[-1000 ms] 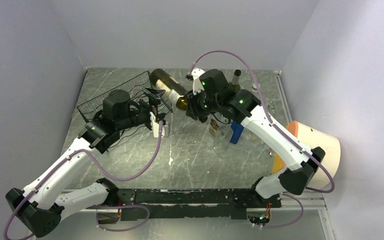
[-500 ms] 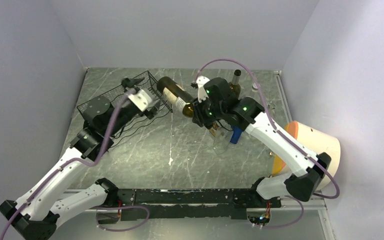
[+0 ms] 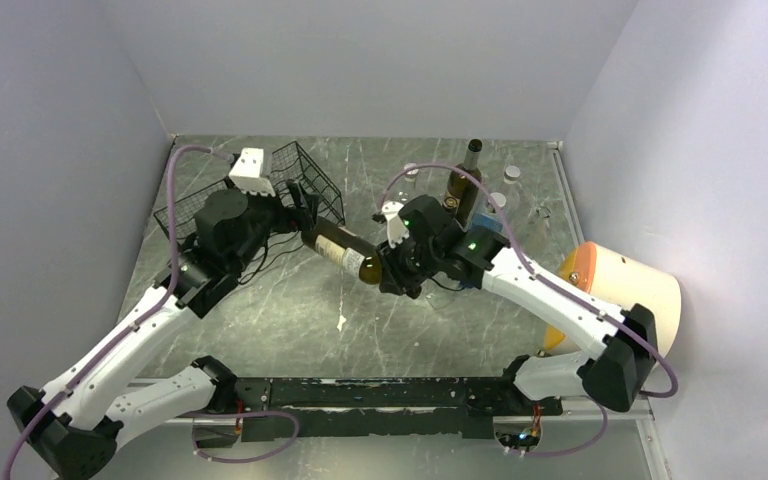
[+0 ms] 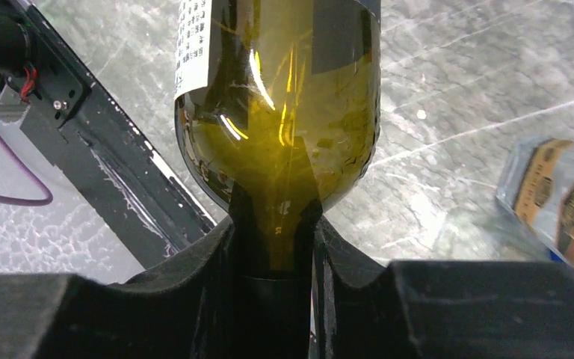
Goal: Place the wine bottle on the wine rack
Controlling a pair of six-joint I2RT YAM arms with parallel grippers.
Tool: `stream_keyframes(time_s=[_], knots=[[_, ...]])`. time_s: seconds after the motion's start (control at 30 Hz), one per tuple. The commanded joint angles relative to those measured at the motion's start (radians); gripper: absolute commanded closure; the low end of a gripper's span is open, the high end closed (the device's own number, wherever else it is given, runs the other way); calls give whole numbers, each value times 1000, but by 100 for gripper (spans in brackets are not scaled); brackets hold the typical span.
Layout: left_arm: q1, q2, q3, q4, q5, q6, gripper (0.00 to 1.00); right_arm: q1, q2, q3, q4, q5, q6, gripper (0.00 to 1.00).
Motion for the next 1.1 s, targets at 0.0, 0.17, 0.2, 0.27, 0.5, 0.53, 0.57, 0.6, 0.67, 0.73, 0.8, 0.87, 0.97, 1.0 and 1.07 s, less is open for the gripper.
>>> stream_keyframes(time_s=[0.0, 0.17, 0.2, 0.27, 0.5, 0.53, 0.57, 0.6, 0.67, 0.73, 0.8, 0.87, 0.97, 1.0, 1.07], knots=[[34, 54, 82, -140, -87, -114, 5, 24, 21, -43, 259, 11, 36, 100], [204, 143, 159, -230, 62, -173, 5, 29, 71, -100, 381, 98, 92, 100], [244, 152, 161, -237, 97, -186, 5, 30, 81, -105, 394, 111, 102, 100], [309, 159, 154, -234, 157, -197, 5, 32, 98, -109, 415, 123, 101, 100], [411, 147, 144, -245, 209, -190, 5, 32, 143, -103, 468, 129, 85, 100], [418, 144, 144, -252, 181, -190, 5, 31, 150, -103, 481, 124, 87, 100], [427, 140, 144, -264, 143, -203, 5, 31, 160, -102, 492, 120, 91, 100], [438, 130, 140, -275, 111, -217, 5, 31, 174, -98, 503, 115, 93, 100], [462, 101, 118, -273, 61, -242, 5, 32, 199, -93, 536, 112, 103, 100], [492, 74, 95, -263, 49, -261, 5, 32, 221, -91, 583, 114, 112, 100], [515, 56, 89, -274, 38, -270, 5, 31, 240, -95, 629, 123, 119, 100], [536, 50, 93, -297, 19, -279, 5, 32, 258, -93, 673, 147, 130, 100], [569, 52, 101, -342, 2, -299, 5, 32, 287, -91, 742, 175, 148, 100], [580, 52, 100, -352, 4, -305, 5, 32, 298, -91, 770, 182, 154, 100], [601, 55, 93, -365, 32, -306, 5, 32, 327, -83, 824, 203, 174, 100]])
